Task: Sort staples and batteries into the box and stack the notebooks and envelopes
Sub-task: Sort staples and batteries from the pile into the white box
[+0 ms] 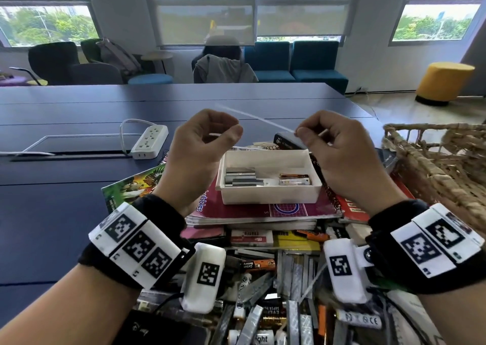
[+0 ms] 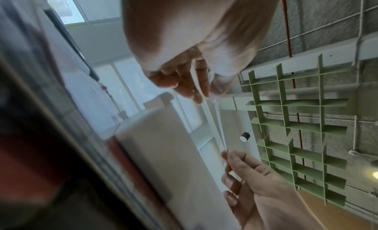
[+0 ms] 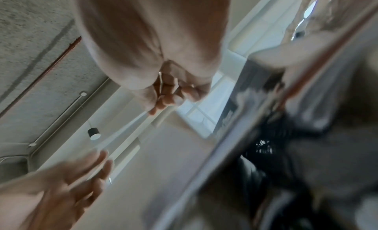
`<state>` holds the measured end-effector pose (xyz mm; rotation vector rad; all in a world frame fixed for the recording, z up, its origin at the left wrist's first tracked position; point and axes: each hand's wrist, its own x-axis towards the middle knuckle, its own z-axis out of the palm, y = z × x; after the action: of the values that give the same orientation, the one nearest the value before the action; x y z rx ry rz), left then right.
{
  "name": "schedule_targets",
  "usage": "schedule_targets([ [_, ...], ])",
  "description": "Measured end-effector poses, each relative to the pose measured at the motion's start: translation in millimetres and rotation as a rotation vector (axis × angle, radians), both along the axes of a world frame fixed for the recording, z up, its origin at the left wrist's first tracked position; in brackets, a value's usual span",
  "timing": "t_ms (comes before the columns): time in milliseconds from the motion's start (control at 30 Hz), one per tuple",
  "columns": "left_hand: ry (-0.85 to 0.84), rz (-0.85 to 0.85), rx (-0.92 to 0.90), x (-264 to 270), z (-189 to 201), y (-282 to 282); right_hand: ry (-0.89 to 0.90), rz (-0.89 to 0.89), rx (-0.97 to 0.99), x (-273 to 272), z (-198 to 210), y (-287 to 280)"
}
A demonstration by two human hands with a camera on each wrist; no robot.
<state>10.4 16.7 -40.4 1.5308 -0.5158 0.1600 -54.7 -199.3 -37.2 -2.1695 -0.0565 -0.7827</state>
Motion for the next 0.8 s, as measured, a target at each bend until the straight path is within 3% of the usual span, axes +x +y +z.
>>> schedule_targets([
  [133,0.028,0.06,0.103,10,-6,5,0.138,-0.097,-0.226,-1,5,-17],
  [267,0.0,0.038,0.362,12,-10,5,0.253,-0.135,-0.353,3,3,-21],
  [533,-0.122,-0.027,0.697,11,-13,7,0.279,-0.274,-0.388,19,-3,-10],
  [800,-0.127,-0.019,0.763,10,-11,7,0.242,-0.207,-0.388,24,3,-2],
])
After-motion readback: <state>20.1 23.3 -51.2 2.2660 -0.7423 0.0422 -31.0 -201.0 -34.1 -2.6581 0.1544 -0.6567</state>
